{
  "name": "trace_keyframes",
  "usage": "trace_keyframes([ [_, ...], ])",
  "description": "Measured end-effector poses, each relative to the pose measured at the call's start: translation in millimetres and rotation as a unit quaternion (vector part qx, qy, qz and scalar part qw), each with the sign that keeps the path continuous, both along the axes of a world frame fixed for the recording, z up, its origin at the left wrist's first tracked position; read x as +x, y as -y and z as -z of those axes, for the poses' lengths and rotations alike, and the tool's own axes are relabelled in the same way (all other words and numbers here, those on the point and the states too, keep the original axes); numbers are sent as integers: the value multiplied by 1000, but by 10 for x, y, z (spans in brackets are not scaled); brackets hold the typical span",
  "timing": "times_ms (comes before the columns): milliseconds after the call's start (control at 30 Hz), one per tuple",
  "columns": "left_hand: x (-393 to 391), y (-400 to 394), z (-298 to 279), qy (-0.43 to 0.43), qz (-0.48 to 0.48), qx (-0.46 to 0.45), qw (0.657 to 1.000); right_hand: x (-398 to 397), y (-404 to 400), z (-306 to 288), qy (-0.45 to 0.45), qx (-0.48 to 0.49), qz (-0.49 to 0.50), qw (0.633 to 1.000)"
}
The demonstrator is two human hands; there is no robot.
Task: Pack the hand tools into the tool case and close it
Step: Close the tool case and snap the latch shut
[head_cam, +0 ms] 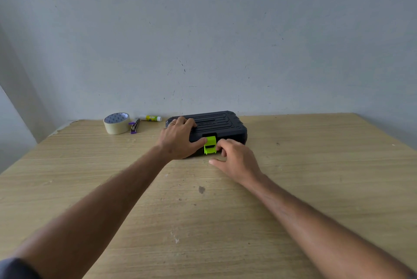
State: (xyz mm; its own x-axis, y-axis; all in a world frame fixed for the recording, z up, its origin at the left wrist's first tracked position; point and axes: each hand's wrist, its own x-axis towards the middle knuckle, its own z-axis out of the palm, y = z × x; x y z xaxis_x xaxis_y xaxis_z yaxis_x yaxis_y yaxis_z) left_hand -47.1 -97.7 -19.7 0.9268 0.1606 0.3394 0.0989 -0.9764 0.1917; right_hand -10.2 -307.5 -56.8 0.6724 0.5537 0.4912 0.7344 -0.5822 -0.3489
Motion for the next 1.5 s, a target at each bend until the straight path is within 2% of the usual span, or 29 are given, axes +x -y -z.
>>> trace_keyframes([
  [100,4,-4,-5,-2,4,4,1000,80,-19,-8,97,-26,-27,995],
  [233,-2,11,-7,7,5,7,1000,182,-29,35,144,-41,-52,987],
  [567,1,-9,15,6,9,36,999,252,-74,18,143,-14,-48,988],
  [833,-4,-19,89,27,12,81,996,229,-57,69,136,-28,-48,989],
  [1500,32,-74,104,32,23,66,997,260,-141,178,252,-78,-21,964],
])
